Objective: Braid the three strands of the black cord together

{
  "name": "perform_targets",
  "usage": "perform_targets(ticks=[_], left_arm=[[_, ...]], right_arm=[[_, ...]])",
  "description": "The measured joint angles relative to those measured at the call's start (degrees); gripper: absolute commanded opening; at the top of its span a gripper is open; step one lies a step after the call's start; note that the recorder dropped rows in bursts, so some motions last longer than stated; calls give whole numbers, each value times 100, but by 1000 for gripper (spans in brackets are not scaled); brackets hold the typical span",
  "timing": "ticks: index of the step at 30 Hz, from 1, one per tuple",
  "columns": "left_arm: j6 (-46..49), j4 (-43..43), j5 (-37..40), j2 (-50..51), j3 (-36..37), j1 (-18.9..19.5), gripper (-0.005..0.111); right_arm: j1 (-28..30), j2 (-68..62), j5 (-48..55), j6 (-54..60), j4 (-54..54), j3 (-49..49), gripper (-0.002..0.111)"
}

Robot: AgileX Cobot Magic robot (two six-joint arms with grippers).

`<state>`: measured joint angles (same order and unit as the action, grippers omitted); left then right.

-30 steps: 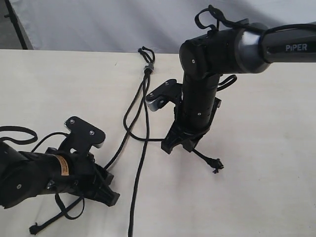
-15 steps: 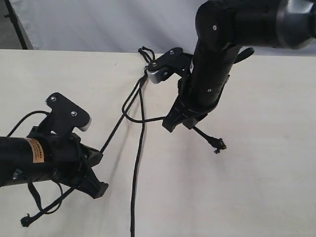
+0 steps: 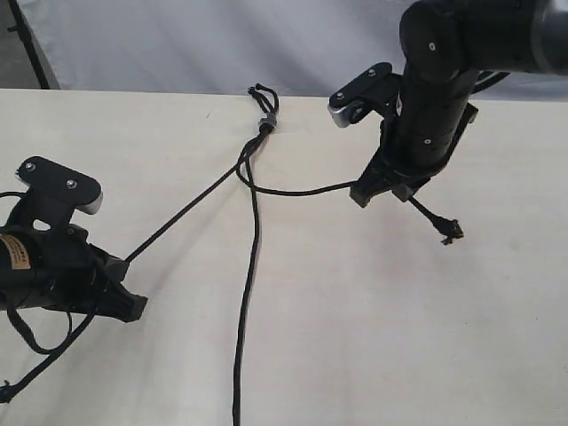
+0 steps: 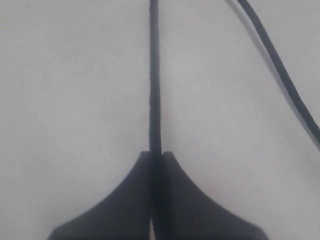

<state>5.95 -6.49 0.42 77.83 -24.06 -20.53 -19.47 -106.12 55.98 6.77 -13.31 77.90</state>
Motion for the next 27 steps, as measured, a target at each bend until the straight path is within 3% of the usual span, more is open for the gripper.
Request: perform_targets(ticks=[8, 11, 14, 17, 19, 23, 27], left_arm=[[0, -11, -42, -9, 53, 0, 2], [-10, -54, -42, 28, 53, 0, 2], [-10, -55, -111, 211, 53, 0, 2], [-21, -55, -190, 432, 53, 0, 16], [-67, -67, -216, 559, 53, 0, 31], [-91, -82, -189, 699, 53, 0, 56], [-96, -102, -262, 724, 53, 0, 67]], right_arm=[[103, -855, -28, -122, 113, 0, 3], [103, -1034, -38, -192, 124, 0, 18], [103, -1099, -53, -229, 124, 0, 45], [103, -1112, -87, -229, 124, 0, 68], [103, -1123, -87, -229, 124, 0, 76], [103, -1004, -159, -229, 124, 0, 78], [103, -395, -459, -229, 182, 0, 78]])
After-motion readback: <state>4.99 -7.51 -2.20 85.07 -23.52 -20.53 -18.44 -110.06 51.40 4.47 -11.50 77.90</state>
